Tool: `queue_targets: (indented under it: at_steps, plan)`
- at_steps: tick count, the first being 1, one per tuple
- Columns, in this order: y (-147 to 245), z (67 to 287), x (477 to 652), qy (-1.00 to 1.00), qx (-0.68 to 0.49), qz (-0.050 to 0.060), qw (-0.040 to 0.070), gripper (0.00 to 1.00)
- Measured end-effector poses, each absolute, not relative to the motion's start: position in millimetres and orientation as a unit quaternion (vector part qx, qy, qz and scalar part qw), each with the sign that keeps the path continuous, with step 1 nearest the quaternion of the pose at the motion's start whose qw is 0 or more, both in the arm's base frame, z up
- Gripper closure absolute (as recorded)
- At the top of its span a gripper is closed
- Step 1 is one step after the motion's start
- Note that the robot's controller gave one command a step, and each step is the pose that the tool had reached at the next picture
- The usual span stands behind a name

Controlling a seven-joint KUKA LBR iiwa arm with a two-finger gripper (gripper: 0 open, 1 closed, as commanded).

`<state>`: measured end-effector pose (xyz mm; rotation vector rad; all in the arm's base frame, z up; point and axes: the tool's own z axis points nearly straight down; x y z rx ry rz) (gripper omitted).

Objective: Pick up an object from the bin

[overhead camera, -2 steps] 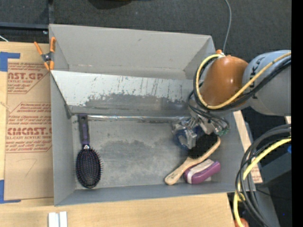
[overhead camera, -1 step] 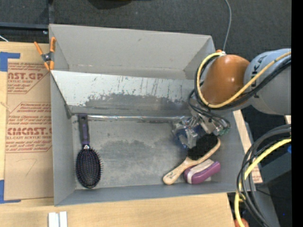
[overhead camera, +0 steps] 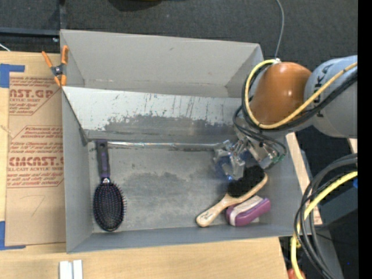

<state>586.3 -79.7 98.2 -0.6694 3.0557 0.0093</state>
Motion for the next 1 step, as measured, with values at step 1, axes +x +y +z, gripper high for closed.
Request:
queue_targets:
  at_steps: [1]
  plan:
    - [-80.2, 119.4, 587.1, 0.977, -0.214, 0.002, 0.008, 1.0]
